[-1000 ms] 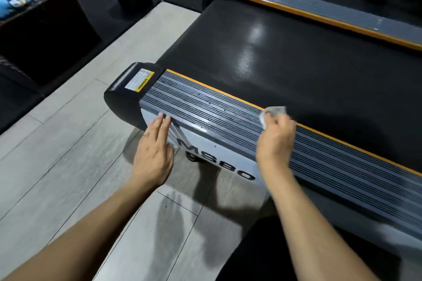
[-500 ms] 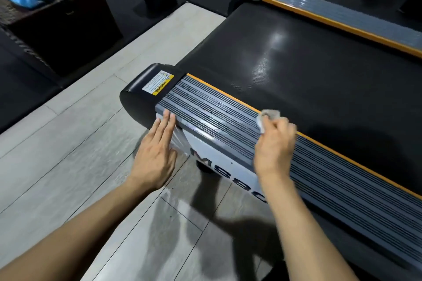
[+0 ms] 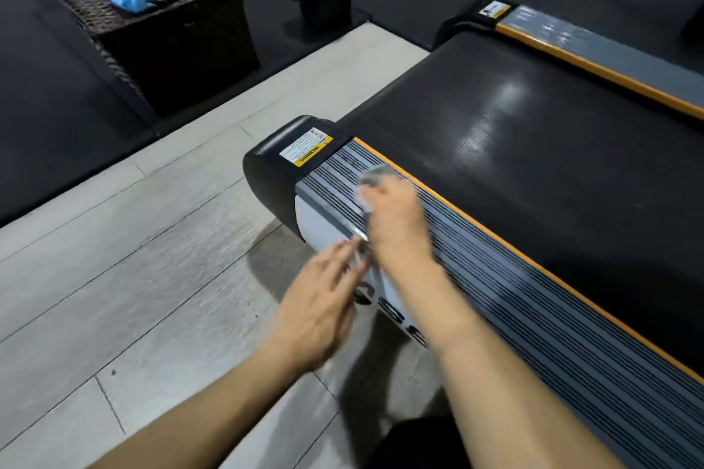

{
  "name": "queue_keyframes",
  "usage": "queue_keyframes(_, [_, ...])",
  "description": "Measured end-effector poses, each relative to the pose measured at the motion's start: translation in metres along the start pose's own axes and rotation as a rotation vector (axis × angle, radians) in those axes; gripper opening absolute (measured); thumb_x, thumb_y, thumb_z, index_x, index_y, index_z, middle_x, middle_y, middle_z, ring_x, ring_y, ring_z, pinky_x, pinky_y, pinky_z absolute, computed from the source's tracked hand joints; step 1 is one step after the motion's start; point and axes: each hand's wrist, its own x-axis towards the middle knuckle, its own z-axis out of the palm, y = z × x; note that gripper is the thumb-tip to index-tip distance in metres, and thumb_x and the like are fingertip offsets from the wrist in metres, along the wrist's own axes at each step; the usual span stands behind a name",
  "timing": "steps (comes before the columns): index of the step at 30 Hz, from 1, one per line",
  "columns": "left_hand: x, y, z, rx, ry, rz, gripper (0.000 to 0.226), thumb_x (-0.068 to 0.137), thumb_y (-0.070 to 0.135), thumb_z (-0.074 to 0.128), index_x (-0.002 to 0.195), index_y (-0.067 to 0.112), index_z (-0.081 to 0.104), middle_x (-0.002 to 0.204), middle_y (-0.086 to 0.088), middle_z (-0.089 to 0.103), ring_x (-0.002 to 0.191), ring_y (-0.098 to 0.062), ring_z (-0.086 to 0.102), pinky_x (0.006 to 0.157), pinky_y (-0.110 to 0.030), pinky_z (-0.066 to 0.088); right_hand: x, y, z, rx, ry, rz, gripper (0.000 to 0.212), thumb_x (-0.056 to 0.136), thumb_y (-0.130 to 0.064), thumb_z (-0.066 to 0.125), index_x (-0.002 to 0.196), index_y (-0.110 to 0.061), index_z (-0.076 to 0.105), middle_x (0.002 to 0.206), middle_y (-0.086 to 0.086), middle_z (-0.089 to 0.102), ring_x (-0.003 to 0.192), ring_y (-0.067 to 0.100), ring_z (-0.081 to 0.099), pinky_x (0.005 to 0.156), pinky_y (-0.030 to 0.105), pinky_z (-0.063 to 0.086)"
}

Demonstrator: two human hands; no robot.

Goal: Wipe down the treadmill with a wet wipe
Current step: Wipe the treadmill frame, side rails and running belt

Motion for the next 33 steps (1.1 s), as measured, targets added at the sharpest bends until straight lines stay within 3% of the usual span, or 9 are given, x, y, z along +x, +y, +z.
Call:
queue_keyframes(3, [-0.008,0.014,0.01,0.05,-0.007,0.109,0.055,0.084,0.018,0.051,0.137,0.009,0.045,0.145,-0.026,0.048,0.133,-0.041,0.045,0.105,-0.054,0.047,0.022,-0.037,0.008,0.072,-0.185,-0.353,0.035,0.093,-0.003,0.055,0.119,-0.021,0.072,0.113,0.003,0.06,0.105,0.023,0.052,0.085,0.033,0.046])
queue_keyframes(6, [-0.007,0.021,0.006,0.067,-0.037,0.093,0.07,0.092,0.023,0.049,0.159,0.017,0.029,0.166,-0.014,0.025,0.154,-0.032,0.023,0.122,-0.048,0.029,0.056,-0.004,-0.014,0.001,0.055,-0.205,0.038,0.084,-0.001,0.051,0.106,-0.018,0.076,0.095,0.01,0.06,0.091,0.033,0.057,0.075,0.033,0.044])
queue_keyframes(9, [0.0,0.028,0.006,0.076,-0.044,0.05,0.072,0.096,0.029,0.045,0.162,0.019,0.019,0.17,-0.009,0.013,0.157,-0.026,0.009,0.125,-0.045,0.024,0.071,0.036,-0.015,-0.2,0.099,0.018,0.032,0.092,-0.009,0.047,0.11,-0.014,0.073,0.112,0.015,0.06,0.103,0.034,0.054,0.086,0.036,0.042])
queue_keyframes(14, [-0.001,0.028,0.011,0.062,-0.065,0.042,0.071,0.09,0.027,0.051,0.156,0.018,0.028,0.164,-0.014,0.029,0.156,-0.03,0.018,0.121,-0.047,0.031,0.065,-0.045,0.017,-0.077,-0.286,-0.599,0.019,0.082,-0.004,0.065,0.094,-0.011,0.077,0.103,0.008,0.067,0.093,0.029,0.061,0.065,0.027,0.042])
queue_keyframes(18, [-0.002,0.024,0.003,0.069,-0.082,0.05,0.075,0.093,0.029,0.046,0.163,0.021,0.018,0.17,-0.006,0.012,0.158,-0.025,0.008,0.125,-0.044,0.023,0.097,-0.005,-0.006,-0.064,0.042,-0.228,0.032,0.084,0.003,0.059,0.106,-0.013,0.077,0.105,0.015,0.065,0.097,0.034,0.058,0.074,0.023,0.037])
queue_keyframes(20, [-0.003,0.026,0.002,0.077,-0.086,0.037,0.076,0.094,0.03,0.044,0.163,0.022,0.014,0.171,-0.004,0.007,0.158,-0.024,0.004,0.127,-0.042,0.018,0.091,0.023,-0.01,-0.203,0.033,-0.058,0.034,0.088,0.001,0.054,0.111,-0.014,0.073,0.111,0.011,0.063,0.103,0.033,0.056,0.081,0.027,0.041])
queue_keyframes(25, [-0.003,0.029,0.015,0.089,-0.089,0.033,0.071,0.09,0.03,0.055,0.154,0.015,0.029,0.161,-0.016,0.034,0.153,-0.033,0.024,0.121,-0.048,0.03,0.041,-0.054,0.011,0.007,-0.293,-0.594,0.03,0.092,-0.006,0.061,0.113,-0.021,0.075,0.11,0.001,0.066,0.104,0.022,0.057,0.079,0.028,0.043])
queue_keyframes(30, [-0.003,0.023,0.004,0.08,-0.08,0.034,0.082,0.089,0.028,0.049,0.163,0.023,0.014,0.171,-0.002,0.008,0.158,-0.023,0.004,0.127,-0.039,0.014,0.065,0.012,-0.002,-0.001,0.136,-0.12,0.034,0.082,0.004,0.06,0.103,-0.015,0.077,0.093,0.012,0.063,0.087,0.034,0.055,0.075,0.04,0.051])
queue_keyframes(33, [0.0,0.016,-0.001,0.021,-0.056,0.059,0.073,0.087,0.023,0.047,0.158,0.016,0.032,0.168,-0.005,0.024,0.155,-0.027,0.019,0.124,-0.042,0.022,0.044,-0.001,-0.006,0.004,-0.066,-0.249,0.031,0.086,0.003,0.063,0.106,-0.014,0.078,0.105,0.011,0.067,0.098,0.033,0.056,0.087,0.036,0.05])
